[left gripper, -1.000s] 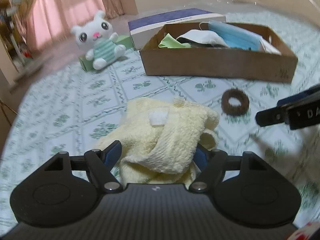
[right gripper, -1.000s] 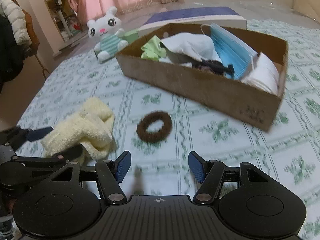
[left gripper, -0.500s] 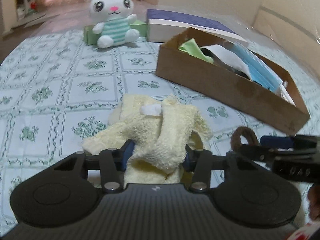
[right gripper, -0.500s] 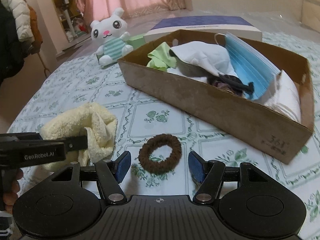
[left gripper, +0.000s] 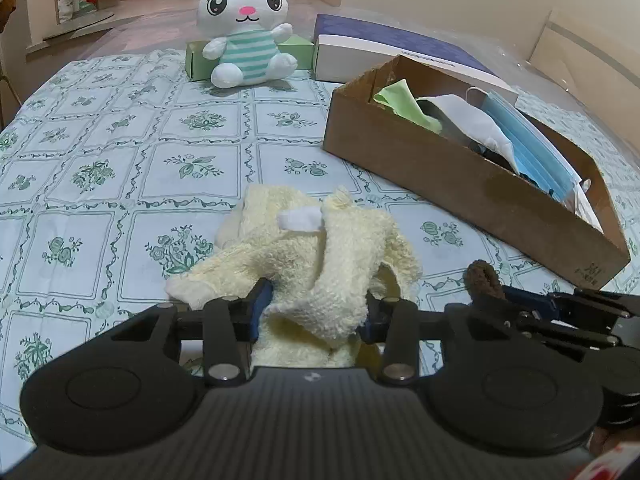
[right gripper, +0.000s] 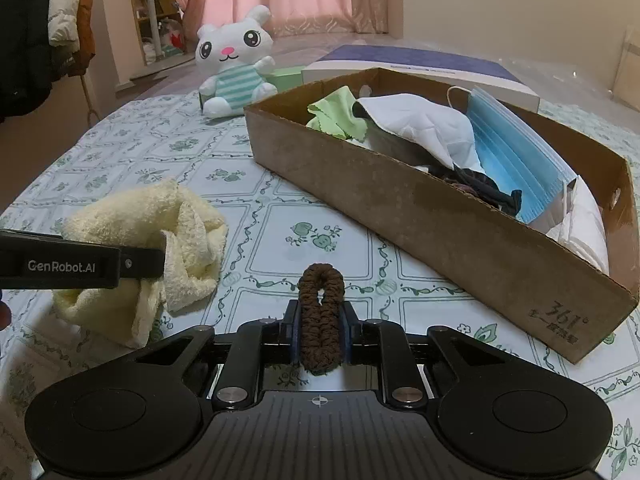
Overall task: Organize soft objects
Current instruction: 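Grasp the yellow towel with the left gripper while the right gripper grasps the brown hair tie, then carry the yellow towel and hair tie over the cardboard box with both grippers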
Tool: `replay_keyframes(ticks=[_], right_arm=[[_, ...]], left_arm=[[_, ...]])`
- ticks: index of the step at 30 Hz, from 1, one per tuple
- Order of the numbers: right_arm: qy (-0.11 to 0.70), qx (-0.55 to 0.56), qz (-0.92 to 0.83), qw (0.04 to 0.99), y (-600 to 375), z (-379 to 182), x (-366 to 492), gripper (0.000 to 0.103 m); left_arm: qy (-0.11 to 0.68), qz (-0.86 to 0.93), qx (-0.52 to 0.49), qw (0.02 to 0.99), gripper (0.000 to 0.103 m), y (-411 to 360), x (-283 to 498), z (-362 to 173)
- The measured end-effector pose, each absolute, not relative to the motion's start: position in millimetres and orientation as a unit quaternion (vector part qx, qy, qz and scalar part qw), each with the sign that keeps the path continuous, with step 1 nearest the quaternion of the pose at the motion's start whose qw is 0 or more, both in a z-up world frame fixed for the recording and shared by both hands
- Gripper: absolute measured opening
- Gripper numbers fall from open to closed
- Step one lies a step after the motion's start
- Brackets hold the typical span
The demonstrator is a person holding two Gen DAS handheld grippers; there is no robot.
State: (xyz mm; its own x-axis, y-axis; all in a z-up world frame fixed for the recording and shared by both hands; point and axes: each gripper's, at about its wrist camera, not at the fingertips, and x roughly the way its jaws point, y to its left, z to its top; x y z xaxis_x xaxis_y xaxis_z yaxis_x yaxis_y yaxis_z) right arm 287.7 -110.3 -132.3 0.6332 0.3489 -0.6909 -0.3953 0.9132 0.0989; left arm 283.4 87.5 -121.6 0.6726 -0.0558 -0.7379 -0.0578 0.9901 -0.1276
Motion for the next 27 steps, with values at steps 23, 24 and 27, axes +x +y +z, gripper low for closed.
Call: replay_keyframes(ticks=[23,24,27], right_arm=[[0.341,0.019,0.230,0.911,-149,-67,255,0.018],[0.337,0.021,0.230,0.913,-151,-63,255,0.018],[0.325,0.026,0.228,0.917,-157,-52,255,0.018]], left_arm=[[0.367,-0.025,-0.094,0.925,0.027,75,244,-63],[0.361,-0.029,-0.094,0.927,0.027,73,244,-57],[0.341,-0.044,-0.092,0.934,0.027,65,246,-38]])
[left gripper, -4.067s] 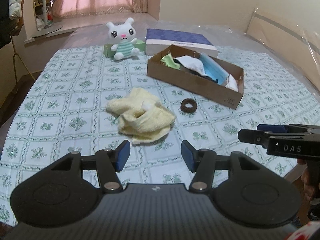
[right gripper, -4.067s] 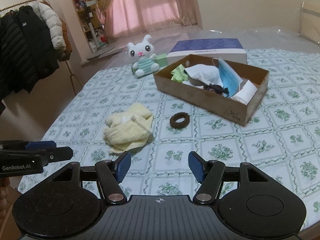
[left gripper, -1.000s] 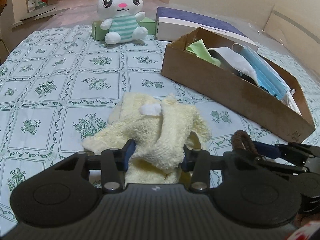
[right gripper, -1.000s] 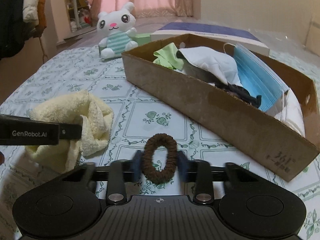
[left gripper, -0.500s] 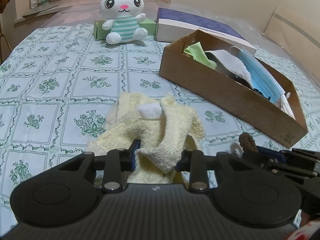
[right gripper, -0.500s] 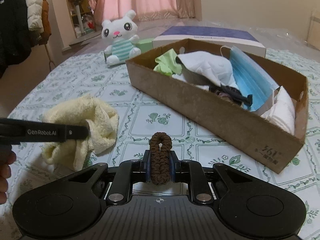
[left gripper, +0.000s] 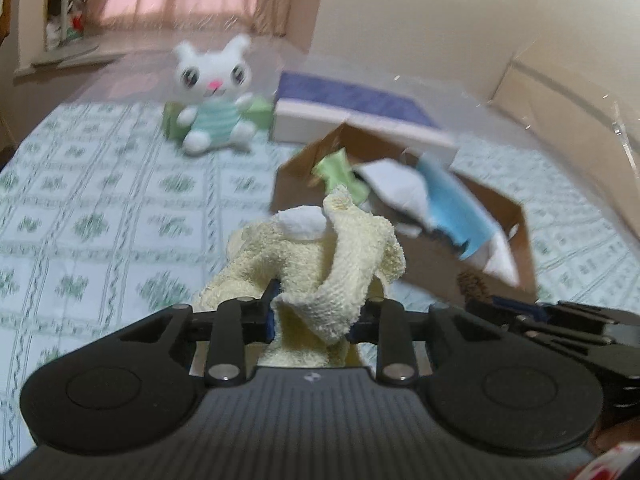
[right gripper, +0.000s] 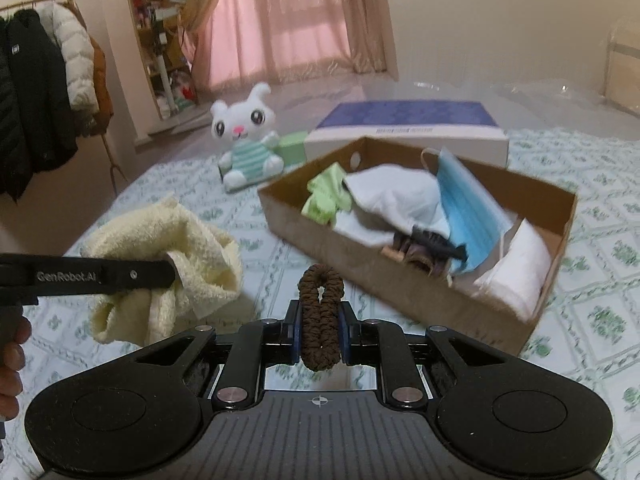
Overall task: Organize soft objects
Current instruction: 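Carry the yellow towel and hair tie over the cardboard box with both grippers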
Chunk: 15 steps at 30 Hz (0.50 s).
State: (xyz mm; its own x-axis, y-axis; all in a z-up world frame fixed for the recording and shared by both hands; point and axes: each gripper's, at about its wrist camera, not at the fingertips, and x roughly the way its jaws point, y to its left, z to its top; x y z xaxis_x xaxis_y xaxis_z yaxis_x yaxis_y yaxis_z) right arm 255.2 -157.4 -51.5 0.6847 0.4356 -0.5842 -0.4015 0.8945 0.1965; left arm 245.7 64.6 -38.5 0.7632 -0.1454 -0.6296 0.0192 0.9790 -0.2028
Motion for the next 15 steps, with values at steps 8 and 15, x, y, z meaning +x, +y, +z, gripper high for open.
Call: replay_keyframes(ticks=[8,15], right_arm=[[0.300,0.029,0.212,0.930,-179,-27,271,0.018],[0.281,0.037,0.182,0.942,-202,-15,293,0.018]], left_arm=[[0.308,-0.095,-0.076,0.944,0.027,30,268,-5],[0.297,-0.133,-0.066,0.943,0.027,2,300,11]])
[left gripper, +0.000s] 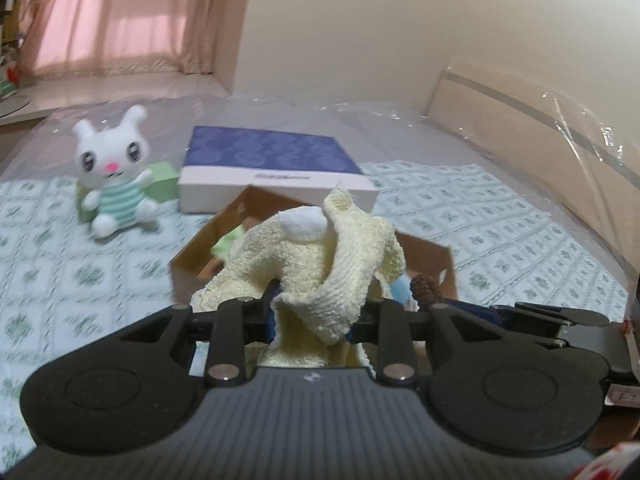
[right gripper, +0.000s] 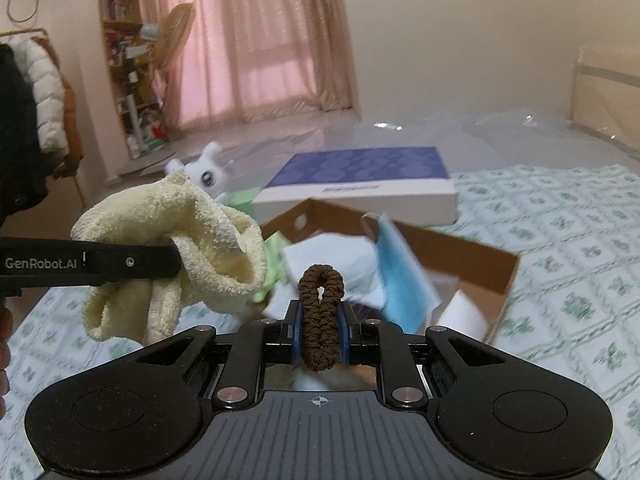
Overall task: Organize soft objects
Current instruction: 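Carry the yellow towel and hair tie over the cardboard box with both grippers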
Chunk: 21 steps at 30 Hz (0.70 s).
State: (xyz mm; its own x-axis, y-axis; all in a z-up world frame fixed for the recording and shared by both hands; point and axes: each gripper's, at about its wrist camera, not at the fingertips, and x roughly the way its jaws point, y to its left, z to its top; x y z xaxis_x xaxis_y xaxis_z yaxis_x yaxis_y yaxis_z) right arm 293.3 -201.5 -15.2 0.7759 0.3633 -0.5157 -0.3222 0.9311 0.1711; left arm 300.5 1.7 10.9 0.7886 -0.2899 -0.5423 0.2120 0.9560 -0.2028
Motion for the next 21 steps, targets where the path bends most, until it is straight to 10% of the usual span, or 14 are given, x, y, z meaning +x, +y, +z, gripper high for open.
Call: replay_keyframes(ticks=[21], right_arm=[[0.308,0.032,0.129,0.942,-220,-49,366,0.018]], left_arm=[[0.337,-0.106,-0.030,0.935,0.027,-39,432,-57]])
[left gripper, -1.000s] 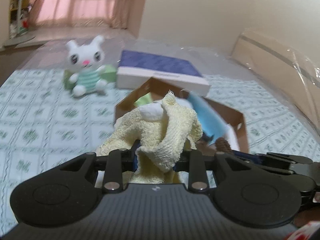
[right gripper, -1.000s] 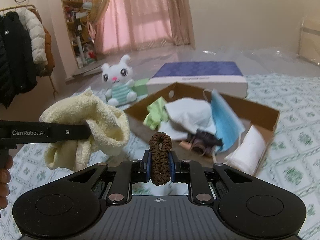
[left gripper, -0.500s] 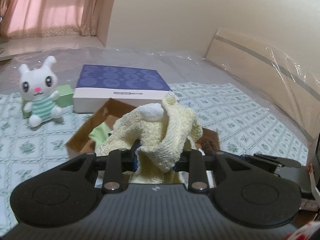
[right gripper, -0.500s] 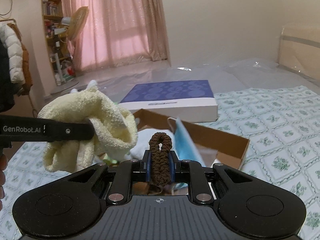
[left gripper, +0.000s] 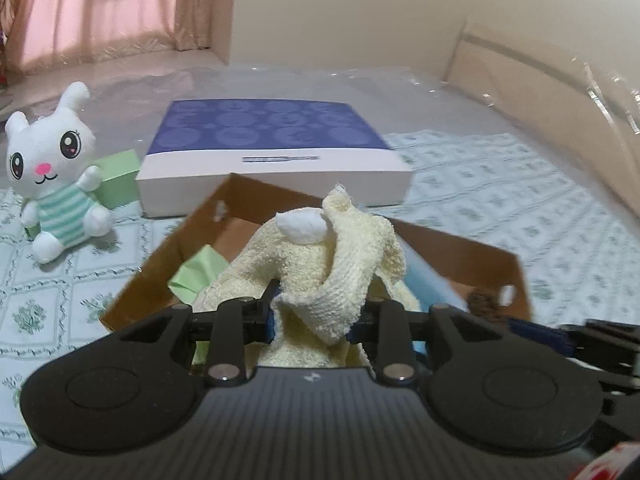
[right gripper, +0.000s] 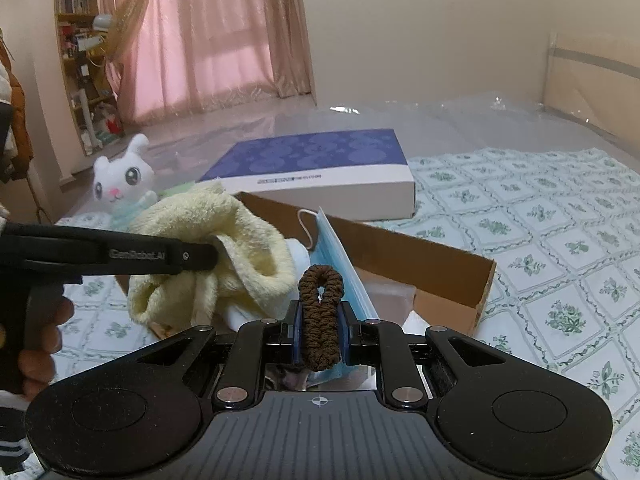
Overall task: Organize soft objects
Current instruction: 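Carry the yellow towel and hair tie over the cardboard box with both grippers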
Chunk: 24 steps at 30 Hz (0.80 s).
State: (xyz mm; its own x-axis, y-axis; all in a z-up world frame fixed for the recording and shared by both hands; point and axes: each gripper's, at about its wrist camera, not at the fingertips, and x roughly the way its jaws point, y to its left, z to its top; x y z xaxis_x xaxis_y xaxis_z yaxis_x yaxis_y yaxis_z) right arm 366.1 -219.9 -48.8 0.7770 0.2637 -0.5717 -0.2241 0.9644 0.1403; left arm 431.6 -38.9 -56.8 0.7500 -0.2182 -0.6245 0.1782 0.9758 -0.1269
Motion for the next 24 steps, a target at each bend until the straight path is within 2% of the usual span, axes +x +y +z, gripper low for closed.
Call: replay_keyframes(ticks=[11,17,20,22,24], right_arm=[[0.337,0.028,0.122,0.933,-218,-76,398,0.018],[0.354,0.026,0.113,0.928,-218,-88,406,0.018],[0.360,0.026,0.109,0.926,-217,-91,407,0.018],[0.361,0.023,0.107,0.926,-217,-92,406,0.018],[0.364,0.024,0.100,0.926,-217,-92,405,0.018]], left_arm=[[0.390,-0.118,-0.002,0.913,0.027,-55,456,-104],[0.402,-0.120,-0.001,0.908,0.027,-57,468,-108],[0.404,-0.121,0.001,0.907,0.029,-56,468,-105],[0.404,-0.118,0.005,0.907,0.036,-55,465,-103],[0.404,-0.118,0.007,0.907,0.038,-53,462,-101]])
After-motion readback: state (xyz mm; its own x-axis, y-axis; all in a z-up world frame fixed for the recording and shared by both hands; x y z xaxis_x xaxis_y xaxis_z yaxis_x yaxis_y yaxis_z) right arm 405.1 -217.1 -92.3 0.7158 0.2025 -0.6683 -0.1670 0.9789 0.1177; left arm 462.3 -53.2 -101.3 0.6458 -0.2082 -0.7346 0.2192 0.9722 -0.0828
